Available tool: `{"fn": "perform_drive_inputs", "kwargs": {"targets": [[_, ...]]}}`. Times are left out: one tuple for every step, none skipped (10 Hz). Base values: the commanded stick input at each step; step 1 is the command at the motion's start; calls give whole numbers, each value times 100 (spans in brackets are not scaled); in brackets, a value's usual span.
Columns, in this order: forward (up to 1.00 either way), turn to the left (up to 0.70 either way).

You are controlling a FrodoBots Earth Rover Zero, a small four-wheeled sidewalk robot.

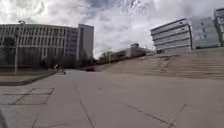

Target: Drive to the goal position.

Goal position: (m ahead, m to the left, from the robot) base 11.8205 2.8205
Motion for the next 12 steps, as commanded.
{"fn": "perform_drive_inputs", "kwargs": {"targets": [[100,0],[100,0],[100,12],[100,39],[100,40],[100,40],[100,0],[100,0],[100,0],[100,0],[100,0],[100,34]]}}
